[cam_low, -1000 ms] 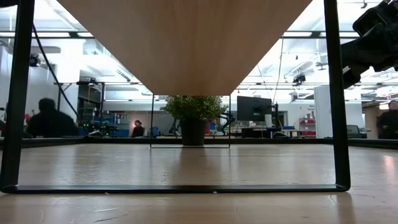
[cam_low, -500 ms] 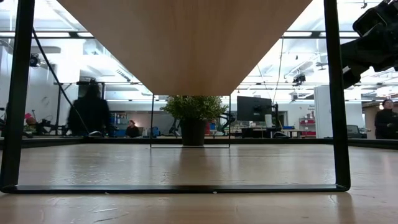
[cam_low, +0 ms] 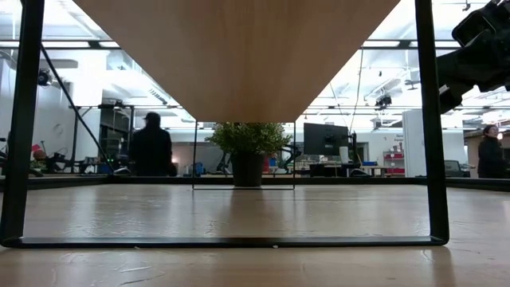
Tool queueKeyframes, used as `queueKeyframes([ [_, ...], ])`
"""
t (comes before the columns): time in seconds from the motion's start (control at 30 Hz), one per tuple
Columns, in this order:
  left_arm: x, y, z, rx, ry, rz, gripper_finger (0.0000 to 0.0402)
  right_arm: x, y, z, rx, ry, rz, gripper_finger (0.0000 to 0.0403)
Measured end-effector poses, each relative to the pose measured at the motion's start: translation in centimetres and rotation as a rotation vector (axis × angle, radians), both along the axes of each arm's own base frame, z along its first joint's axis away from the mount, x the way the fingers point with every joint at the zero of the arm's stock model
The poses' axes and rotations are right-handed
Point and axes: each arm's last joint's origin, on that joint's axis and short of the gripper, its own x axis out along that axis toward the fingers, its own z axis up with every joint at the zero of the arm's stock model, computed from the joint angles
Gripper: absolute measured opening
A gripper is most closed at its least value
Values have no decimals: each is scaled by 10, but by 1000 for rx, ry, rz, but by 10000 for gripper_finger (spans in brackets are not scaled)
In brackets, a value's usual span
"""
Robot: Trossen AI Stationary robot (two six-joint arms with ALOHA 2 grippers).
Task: Pick & Place candle stick holders
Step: Put the pink glass candle holder on the shelf aligned with the pink glass candle holders
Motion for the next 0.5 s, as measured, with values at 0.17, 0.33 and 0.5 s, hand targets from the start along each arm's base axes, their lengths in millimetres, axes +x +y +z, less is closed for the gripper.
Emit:
queueKeyframes([
  [0.17, 3, -8, -16, 50, 48, -23, 119, 0, 0, 0, 0, 1, 0, 9],
  [0.33, 5, -12, -25, 96, 72, -32, 117, 0, 0, 0, 0, 0, 0, 9],
  [0.5, 5, -8, -27, 138, 66, -31, 74, 0, 0, 0, 0, 0, 0, 9],
])
